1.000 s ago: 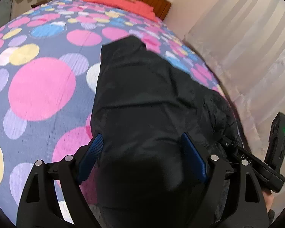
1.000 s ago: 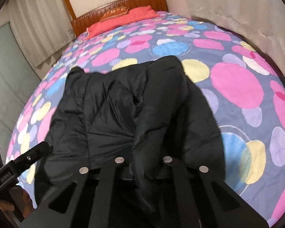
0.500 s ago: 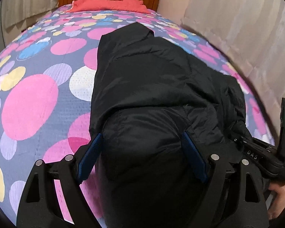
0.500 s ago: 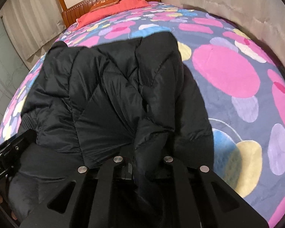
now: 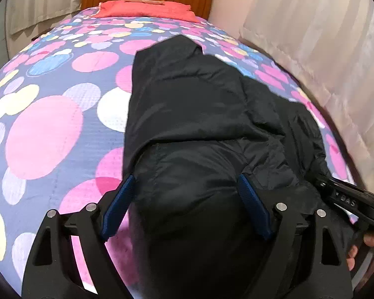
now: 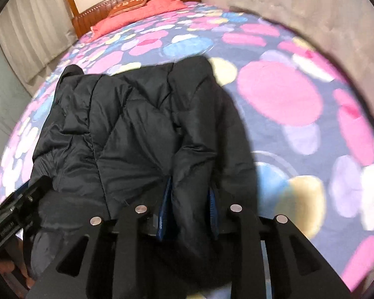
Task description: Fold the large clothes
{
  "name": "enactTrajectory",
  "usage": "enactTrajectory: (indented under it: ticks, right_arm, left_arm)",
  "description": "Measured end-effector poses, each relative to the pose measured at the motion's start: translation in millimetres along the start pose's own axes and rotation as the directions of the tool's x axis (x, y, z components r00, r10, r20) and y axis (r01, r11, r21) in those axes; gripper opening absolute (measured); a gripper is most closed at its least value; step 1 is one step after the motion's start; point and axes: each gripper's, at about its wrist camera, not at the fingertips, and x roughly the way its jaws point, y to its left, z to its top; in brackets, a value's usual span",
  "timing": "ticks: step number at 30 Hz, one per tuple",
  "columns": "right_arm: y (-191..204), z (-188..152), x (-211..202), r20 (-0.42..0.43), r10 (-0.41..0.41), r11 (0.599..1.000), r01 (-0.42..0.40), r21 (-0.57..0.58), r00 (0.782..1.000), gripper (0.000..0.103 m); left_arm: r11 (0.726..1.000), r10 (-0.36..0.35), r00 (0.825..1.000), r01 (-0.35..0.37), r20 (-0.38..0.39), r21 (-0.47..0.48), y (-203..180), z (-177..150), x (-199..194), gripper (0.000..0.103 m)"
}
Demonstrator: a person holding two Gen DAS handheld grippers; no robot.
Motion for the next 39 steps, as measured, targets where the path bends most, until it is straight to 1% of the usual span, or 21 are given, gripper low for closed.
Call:
enactTrajectory:
  ticks: [1, 3, 5, 8, 11, 12, 14, 17, 19, 25, 29, 39]
  right_arm:
    - [3.7, 1.8, -10.1, 0.018, -0.036, 0.999, 0.037, -0.021, 0.999, 0.028]
    - [10.6, 5.3, -27.6, 0.056, -0.071, 0.997, 0.073, -0.035, 0.996, 0.028]
    - [18.4, 11.8, -43.4, 0.093, -0.056, 0.998, 0.058, -0.027, 0.994, 0.028]
    - [36.5, 25.9, -54.8, 0.149, -0.007, 0.999, 0.013, -0.041, 0.989, 0.028]
    - [50.8, 38.5, -44.1, 0.162, 0.034, 0.997, -0.023, -0.071, 0.986, 0.028]
    - [52.7, 40.8, -37.6, 0.162, 0.033, 0.997, -0.022, -0.073, 0.986, 0.028]
    - [53.4, 44.6, -15.8, 0.156, -0.013, 0.997, 0.025, -0.074, 0.988, 0.028]
    - [45.8, 46.4, 13.5, 0.114, -0.038, 0.998, 0.045, -0.053, 0.993, 0.028]
    - [39.8, 44.9, 25.7, 0.101, -0.043, 0.998, 0.048, -0.049, 0.994, 0.028]
    - [25.5, 36.0, 55.7, 0.08, -0.015, 1.0, 0.017, -0.018, 0.997, 0.028]
    - [27.4, 32.2, 65.6, 0.087, -0.021, 1.0, 0.022, -0.017, 0.996, 0.028]
    - [24.8, 23.4, 80.1, 0.12, -0.004, 1.0, 0.004, 0.003, 0.993, 0.028]
  left_arm:
    - [1.0, 0.003, 1.0, -0.003, 0.011, -0.004, 0.9, 1.2, -4.3, 0.082]
    - [1.0, 0.013, 0.999, -0.013, 0.043, -0.006, 3.5, 5.7, -15.2, 0.082]
    - [0.999, 0.02, 0.997, -0.018, 0.075, -0.027, 7.6, 14.1, -26.0, 0.082]
    - [0.998, 0.011, 0.996, -0.005, 0.09, -0.067, 10.7, 27.2, -31.4, 0.082]
    - [0.997, 0.004, 0.996, 0.003, 0.087, -0.08, 8.0, 38.1, -25.8, 0.082]
    - [0.996, -0.003, 0.996, 0.01, 0.084, -0.085, 5.6, 41.6, -21.2, 0.082]
    - [0.997, -0.001, 0.997, 0.007, 0.078, -0.08, 0.4, 45.8, -9.9, 0.082]
    - [0.998, 0.014, 0.999, -0.011, 0.047, -0.067, -4.9, 48.2, 11.3, 0.082]
    - [0.997, 0.007, 1.0, -0.007, 0.003, -0.076, -5.9, 47.1, 28.4, 0.082]
    - [0.998, 0.032, 0.999, -0.032, -0.014, -0.047, -10.6, 43.2, 49.7, 0.087]
    - [0.998, 0.035, 0.999, -0.036, -0.026, -0.043, -8.5, 41.2, 63.2, 0.09]
    - [0.997, 0.068, 0.997, -0.069, -0.024, -0.019, -8.4, 37.2, 79.1, 0.091]
